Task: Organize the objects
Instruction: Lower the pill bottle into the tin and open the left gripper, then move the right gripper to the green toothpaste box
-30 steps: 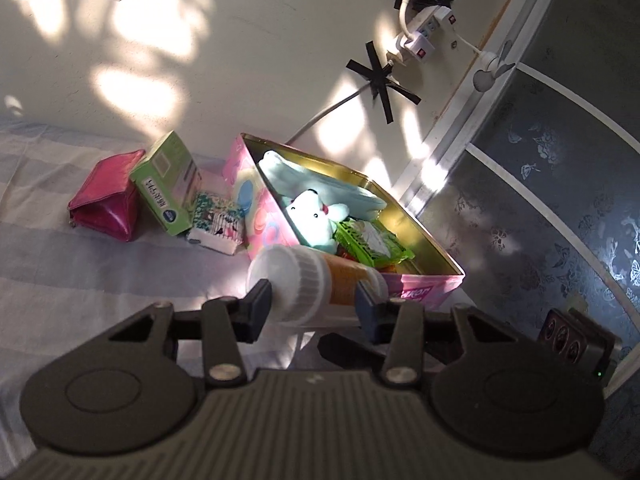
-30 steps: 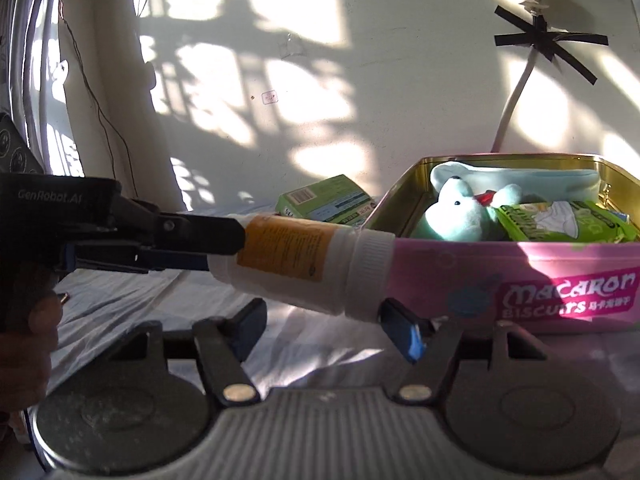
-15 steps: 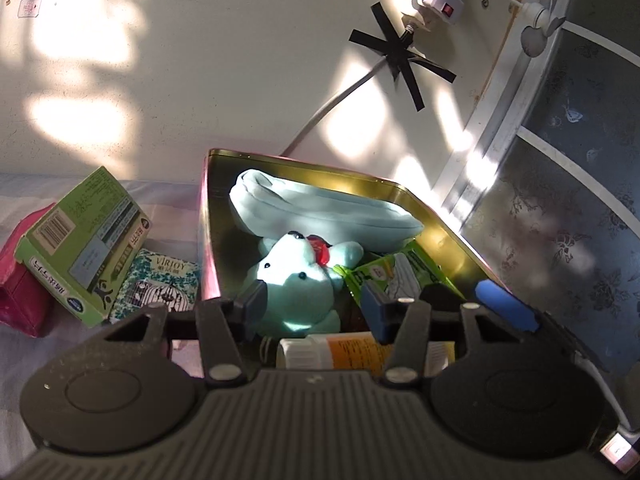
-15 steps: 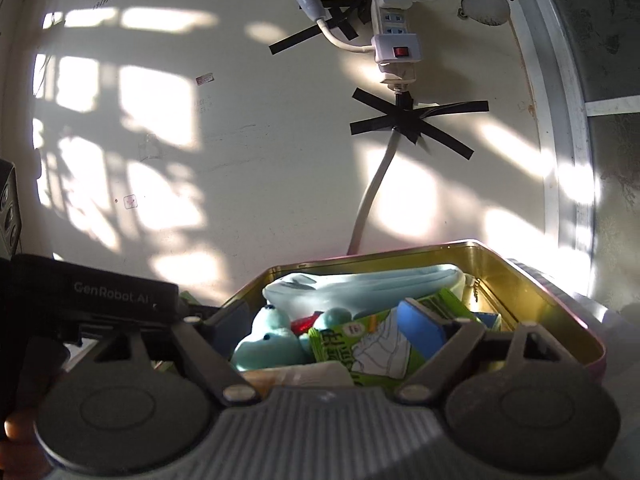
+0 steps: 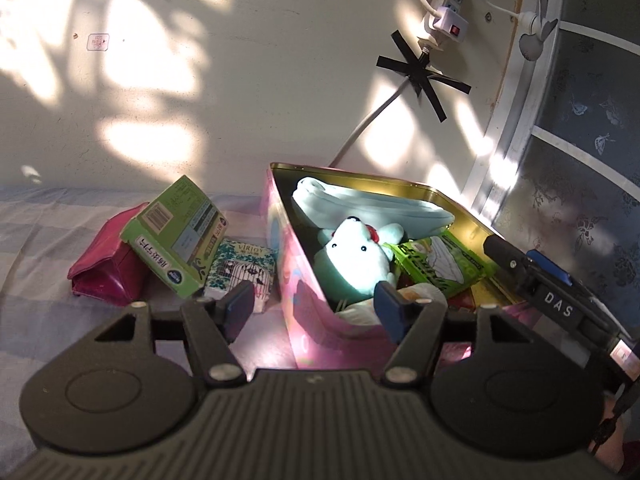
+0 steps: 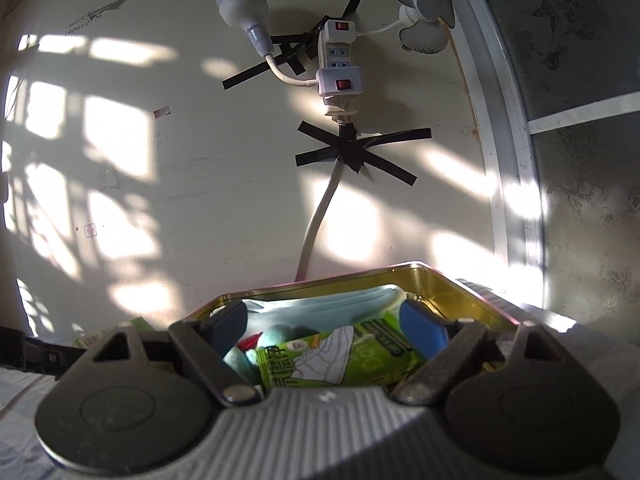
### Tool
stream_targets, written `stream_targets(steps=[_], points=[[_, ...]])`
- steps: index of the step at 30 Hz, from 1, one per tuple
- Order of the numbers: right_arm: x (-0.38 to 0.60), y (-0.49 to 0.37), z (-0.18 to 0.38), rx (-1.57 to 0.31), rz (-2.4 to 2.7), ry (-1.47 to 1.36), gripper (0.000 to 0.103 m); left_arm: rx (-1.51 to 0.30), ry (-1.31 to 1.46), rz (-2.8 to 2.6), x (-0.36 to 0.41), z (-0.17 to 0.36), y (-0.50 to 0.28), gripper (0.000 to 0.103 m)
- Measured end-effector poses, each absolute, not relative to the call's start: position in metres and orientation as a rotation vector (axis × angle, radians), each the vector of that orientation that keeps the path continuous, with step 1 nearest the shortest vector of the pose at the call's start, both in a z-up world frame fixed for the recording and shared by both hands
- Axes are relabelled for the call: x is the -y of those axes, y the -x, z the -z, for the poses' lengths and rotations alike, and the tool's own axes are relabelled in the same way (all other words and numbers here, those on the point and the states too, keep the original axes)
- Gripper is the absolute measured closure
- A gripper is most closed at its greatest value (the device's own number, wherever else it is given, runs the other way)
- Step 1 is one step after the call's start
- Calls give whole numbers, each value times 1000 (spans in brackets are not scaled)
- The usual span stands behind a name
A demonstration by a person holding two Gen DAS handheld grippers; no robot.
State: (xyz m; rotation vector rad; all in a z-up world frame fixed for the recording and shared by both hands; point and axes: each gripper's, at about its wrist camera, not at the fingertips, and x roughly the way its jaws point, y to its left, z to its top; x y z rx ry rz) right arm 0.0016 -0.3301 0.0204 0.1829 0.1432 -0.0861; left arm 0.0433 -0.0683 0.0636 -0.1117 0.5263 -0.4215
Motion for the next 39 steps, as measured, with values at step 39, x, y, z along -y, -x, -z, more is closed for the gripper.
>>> stream_targets(steps=[39], points=[[308, 30, -10, -191, 3, -155, 10, -490, -94, 223, 83, -37, 16, 22]])
